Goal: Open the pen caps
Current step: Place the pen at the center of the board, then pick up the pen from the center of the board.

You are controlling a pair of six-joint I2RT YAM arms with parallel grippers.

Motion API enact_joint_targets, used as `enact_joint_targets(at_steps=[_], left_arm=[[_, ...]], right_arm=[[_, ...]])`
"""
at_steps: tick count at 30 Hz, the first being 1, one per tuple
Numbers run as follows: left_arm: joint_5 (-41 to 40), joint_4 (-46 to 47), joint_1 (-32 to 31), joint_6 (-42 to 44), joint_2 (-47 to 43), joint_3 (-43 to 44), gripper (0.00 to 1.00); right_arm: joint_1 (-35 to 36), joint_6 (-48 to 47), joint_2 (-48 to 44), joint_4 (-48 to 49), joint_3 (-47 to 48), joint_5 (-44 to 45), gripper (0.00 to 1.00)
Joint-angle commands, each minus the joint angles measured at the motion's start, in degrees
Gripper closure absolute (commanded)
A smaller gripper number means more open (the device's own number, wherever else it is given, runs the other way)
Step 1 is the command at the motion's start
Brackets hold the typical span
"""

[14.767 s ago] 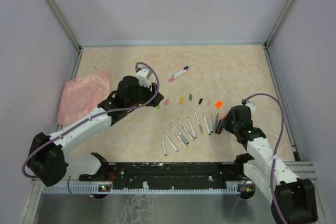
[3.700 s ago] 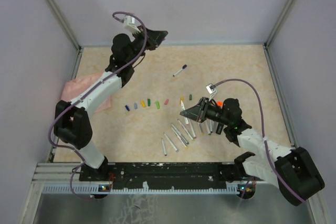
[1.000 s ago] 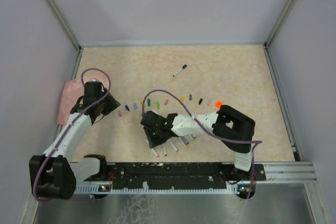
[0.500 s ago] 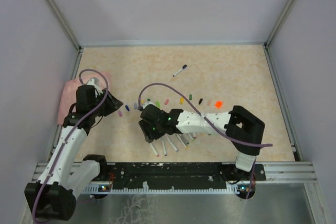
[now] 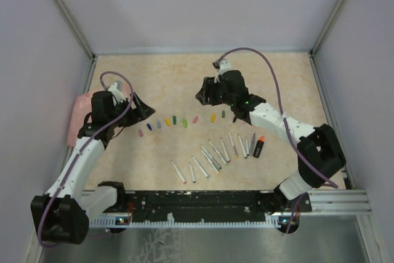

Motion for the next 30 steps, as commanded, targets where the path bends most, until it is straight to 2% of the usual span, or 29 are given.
enact_joint_targets(at_steps=[1, 3, 7, 12, 18, 22, 30], left_arm=[[3.3, 6.6, 0.2, 2.1, 3.0, 4.4, 0.14], [3.8, 7.8, 0.2, 2.3, 4.5, 4.8, 0.13], [5.6, 10.9, 0.3, 1.1, 8.0, 5.1, 0.13], [7.8, 12.6, 0.3, 0.8, 11.9, 6.3, 0.13], [7.9, 11.3, 0.3, 1.5, 13.7, 7.5, 0.13], [7.7, 10.7, 0.3, 1.9, 13.8, 7.5, 0.13], [7.1, 9.6, 0.3, 2.9, 14.6, 8.4, 0.13]], right_arm=[[-8.8, 10.0, 7.8, 5.3, 2.7, -8.9, 0.48], [-10.8, 12.7, 13.2, 2.0, 6.5, -7.9, 0.48], [-10.9, 15.2, 22.6, -6.3, 16.6, 0.4, 0.47], [-10.6, 20.7, 35.2, -22.7, 34.6, 13.3, 0.46], [-9.5, 24.9, 46.2, -34.7, 52.5, 26.0, 0.43], [-9.4, 25.4, 51.8, -37.8, 60.0, 27.4, 0.43], [-9.4, 25.3, 58.0, -40.3, 66.3, 28.0, 0.48]])
